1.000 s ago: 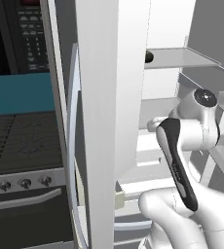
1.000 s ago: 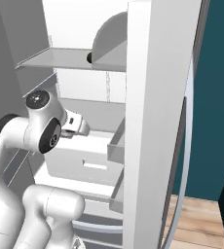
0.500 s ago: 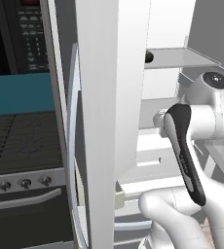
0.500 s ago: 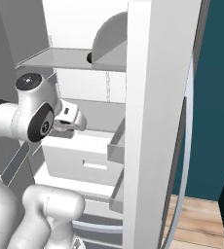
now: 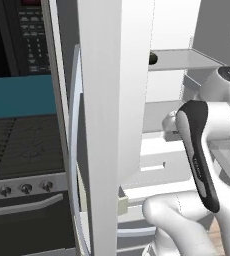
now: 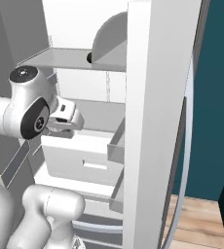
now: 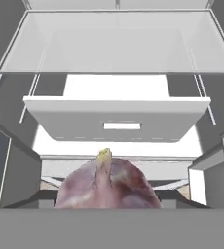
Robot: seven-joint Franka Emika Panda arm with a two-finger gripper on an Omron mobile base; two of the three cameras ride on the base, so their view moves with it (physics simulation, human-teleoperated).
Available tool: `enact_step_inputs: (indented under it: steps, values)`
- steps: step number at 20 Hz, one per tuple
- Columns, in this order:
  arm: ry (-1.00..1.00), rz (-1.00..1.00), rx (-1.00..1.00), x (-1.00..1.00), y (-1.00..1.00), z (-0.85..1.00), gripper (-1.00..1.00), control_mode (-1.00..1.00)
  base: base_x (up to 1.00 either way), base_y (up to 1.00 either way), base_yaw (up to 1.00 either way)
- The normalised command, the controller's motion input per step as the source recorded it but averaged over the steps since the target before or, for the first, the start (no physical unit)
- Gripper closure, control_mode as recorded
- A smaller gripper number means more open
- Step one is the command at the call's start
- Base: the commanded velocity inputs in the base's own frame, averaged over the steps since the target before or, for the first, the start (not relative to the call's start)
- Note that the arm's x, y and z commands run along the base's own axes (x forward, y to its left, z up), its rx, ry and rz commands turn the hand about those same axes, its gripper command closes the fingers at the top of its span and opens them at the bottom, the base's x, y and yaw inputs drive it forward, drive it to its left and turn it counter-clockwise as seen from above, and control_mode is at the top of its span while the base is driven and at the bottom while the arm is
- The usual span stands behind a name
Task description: Retrieve the bottle and the shaker from the cabinet and place them next to the mixing bowl on the counter. Then add garlic from the fridge to the mixing bowl.
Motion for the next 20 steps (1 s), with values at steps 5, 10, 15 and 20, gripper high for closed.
enact_step_inputs:
  steps: [5,10,15,20]
  values:
    - [0.0,0.02,-0.01,-0.26,0.0,-0.02,1.0,1.0,-0.6,-0.03,0.0]
    - [0.0,0.0,0.0,0.0,0.0,0.0,1.0,1.0,-1.0,-0.29,0.0]
    - [0.0,0.0,0.0,0.0,0.0,0.0,1.0,1.0,-1.0,-0.36,-0.01]
    - [0.0,0.0,0.0,0.0,0.0,0.0,1.0,1.0,-1.0,-0.41,-0.01]
